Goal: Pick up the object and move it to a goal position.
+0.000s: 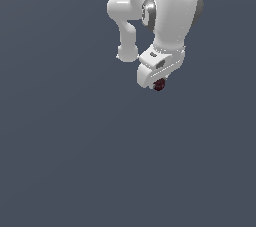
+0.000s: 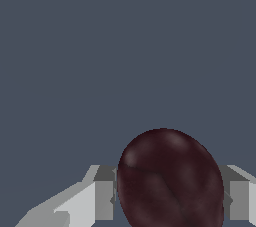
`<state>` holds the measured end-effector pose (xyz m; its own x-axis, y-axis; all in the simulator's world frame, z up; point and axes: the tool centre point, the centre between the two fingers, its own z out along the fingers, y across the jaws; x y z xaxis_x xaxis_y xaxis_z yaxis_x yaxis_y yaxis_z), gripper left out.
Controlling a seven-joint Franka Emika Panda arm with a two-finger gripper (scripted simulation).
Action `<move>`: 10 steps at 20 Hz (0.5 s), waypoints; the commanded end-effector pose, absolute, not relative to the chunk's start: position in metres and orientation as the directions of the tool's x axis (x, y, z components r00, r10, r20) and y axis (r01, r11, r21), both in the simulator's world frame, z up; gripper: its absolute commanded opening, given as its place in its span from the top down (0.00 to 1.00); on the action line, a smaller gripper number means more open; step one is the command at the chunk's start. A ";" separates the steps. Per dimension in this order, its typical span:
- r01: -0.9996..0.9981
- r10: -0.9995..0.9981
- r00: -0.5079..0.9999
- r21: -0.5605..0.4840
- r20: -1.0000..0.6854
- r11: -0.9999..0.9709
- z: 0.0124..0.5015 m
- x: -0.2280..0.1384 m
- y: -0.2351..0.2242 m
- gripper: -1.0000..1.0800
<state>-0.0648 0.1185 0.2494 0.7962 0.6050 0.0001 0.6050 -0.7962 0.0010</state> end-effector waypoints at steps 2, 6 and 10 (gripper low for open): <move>0.604 0.604 0.797 0.001 0.000 -0.797 0.267 -0.061 0.134 1.00; 0.604 0.604 0.797 0.000 0.000 -0.797 0.279 -0.058 0.144 1.00; 0.604 0.604 0.797 0.000 0.000 -0.797 0.283 -0.056 0.148 1.00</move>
<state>-0.0567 0.1467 0.2815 0.7967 0.6044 -0.0002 0.6044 -0.7967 0.0001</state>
